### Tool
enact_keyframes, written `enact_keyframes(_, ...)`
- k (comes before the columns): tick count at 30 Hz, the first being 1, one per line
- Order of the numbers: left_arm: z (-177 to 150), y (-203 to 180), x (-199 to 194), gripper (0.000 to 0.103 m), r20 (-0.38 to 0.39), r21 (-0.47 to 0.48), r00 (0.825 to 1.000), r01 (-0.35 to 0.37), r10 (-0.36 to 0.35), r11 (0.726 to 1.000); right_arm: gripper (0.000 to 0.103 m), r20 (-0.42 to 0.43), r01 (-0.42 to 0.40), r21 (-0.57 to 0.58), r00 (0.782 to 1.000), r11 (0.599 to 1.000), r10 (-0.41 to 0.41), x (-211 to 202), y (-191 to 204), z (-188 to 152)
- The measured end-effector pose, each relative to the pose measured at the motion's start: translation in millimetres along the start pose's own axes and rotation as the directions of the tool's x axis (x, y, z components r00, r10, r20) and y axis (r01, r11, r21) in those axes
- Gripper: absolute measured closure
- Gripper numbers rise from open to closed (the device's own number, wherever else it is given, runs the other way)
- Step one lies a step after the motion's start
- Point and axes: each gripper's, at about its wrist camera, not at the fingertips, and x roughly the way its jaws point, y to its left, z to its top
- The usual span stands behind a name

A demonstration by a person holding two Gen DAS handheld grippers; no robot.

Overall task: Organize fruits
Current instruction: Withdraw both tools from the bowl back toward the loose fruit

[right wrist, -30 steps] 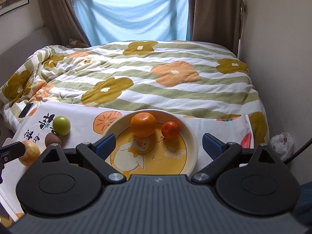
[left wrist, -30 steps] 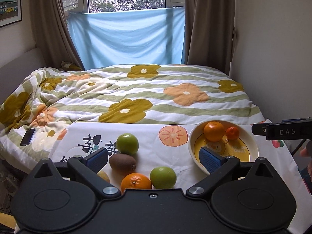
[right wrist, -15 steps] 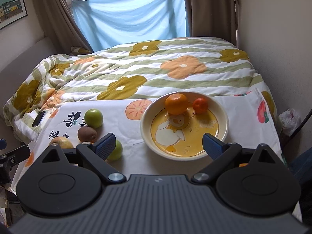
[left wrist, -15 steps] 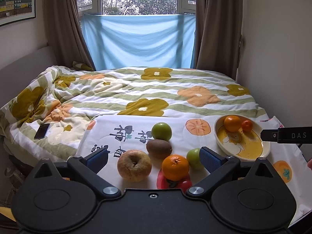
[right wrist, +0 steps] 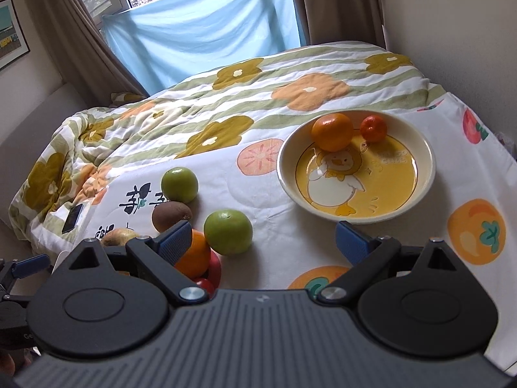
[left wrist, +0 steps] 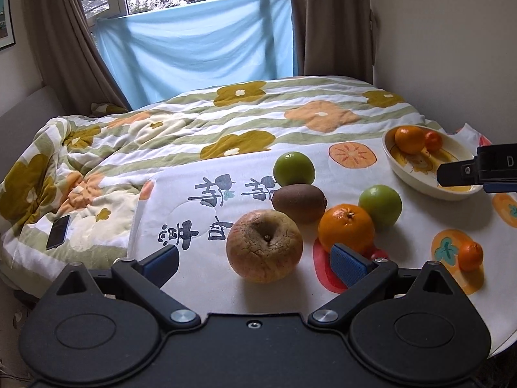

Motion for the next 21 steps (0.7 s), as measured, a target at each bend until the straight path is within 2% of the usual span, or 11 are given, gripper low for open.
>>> enact_keyframes(9,-2,1,42,0.002,-0.041,0.078,0.998,0.057,-0.054,0.995,0.000,-0.014,0.019,0.078,1.000,0.997,-0.018,30,9,-8)
enact_keyframes(21,-1,1,76,0.014,-0.091,0.122,0.992,0.098,-0.087,0.988,0.000,-0.054,0.019,0.175,0.999,0.984,-0.010,62,13,-10)
